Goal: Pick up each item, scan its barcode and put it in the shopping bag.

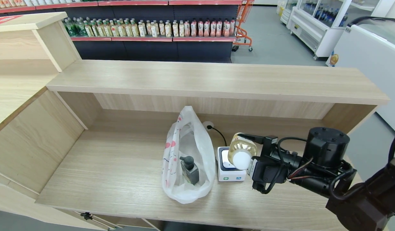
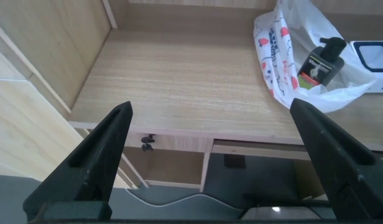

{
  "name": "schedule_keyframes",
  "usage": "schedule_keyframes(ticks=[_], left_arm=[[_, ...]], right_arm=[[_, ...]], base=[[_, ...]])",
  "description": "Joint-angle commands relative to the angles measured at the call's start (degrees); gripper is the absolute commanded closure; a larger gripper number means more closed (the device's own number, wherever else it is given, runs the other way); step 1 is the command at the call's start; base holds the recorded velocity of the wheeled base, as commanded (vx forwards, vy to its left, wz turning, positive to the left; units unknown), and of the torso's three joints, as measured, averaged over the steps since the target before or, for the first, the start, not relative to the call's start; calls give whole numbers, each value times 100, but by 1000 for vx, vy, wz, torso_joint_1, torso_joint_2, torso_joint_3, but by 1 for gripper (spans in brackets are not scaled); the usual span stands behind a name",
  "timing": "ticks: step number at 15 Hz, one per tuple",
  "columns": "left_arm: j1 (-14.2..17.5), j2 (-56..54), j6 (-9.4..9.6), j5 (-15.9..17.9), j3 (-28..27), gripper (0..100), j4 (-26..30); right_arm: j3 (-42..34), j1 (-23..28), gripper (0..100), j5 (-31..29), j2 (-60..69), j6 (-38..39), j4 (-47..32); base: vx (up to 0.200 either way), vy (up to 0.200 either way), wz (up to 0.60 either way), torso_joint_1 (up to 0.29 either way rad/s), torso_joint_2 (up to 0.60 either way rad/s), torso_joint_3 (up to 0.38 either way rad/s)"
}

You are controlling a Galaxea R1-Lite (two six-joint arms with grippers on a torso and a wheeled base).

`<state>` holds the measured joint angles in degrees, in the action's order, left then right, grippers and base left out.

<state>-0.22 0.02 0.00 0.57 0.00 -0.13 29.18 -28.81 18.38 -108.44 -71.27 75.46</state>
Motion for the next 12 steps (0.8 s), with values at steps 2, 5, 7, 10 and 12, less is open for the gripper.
schedule_keyframes(ticks=[2,5,7,10,12], left_arm=[[4,-2,0,-5,0,0,-4],[4,-2,0,4,0,0,-4],[4,-2,0,4,0,0,-4],[4,-2,0,-5,0,0,-4],[-4,-2,0,4,0,0,-4]], right_arm=[[-53,121,100,-1,-380,-36,250],[-53,209,100,-1,-600,-142,505],[-62,288,100,-1,-688,-177,514],[-53,323,100,-1,-907,-186,768],[-62,367,100,16,-1154,-177,1111]], base=[[0,0,0,0,0,0],[0,0,0,0,0,0],[0,0,0,0,0,0],[0,0,0,0,0,0],[0,0,0,0,0,0]])
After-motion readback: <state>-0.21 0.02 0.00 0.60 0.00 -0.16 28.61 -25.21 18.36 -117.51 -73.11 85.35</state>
